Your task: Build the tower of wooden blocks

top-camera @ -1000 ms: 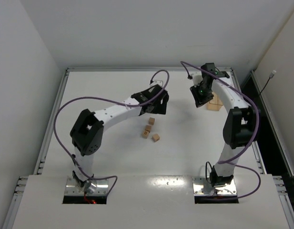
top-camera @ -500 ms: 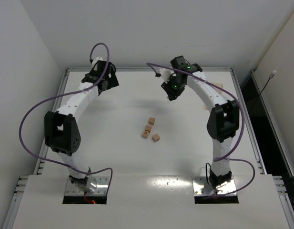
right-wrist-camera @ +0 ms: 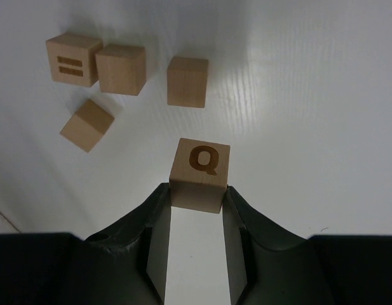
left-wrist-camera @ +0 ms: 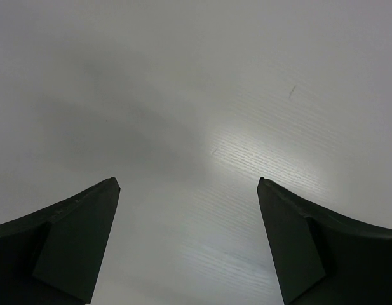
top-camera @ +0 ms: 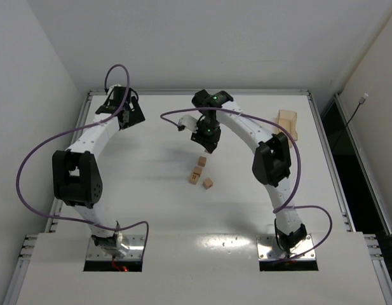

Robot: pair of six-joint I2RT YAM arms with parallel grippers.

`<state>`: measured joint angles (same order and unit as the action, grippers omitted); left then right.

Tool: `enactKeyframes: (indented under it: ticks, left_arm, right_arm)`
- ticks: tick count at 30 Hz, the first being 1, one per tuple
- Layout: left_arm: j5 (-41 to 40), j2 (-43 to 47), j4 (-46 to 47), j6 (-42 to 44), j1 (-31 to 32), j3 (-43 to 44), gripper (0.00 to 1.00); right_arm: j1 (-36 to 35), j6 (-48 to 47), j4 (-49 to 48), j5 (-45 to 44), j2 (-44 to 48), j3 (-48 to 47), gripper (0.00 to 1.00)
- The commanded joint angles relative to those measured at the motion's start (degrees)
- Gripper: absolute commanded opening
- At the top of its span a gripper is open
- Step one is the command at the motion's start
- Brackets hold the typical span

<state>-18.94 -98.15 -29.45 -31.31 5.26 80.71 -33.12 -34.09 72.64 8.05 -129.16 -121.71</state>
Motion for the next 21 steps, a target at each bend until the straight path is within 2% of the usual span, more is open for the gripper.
enactKeyframes:
  ticks: [1, 21]
  left_arm:
    - [1.4, 2.5, 1.6, 0.2, -1.2, -0.3, 0.88]
    - [3.6, 1.5, 2.6, -0.3, -2.8, -0.8, 0.92]
  right_arm:
    - [-1.5, -1.3, 5.1, -1.5, -1.4, -3.4, 0.0]
    - [-4.9, 0.3, 5.1, -2.5, -6.3, -6.5, 0.0]
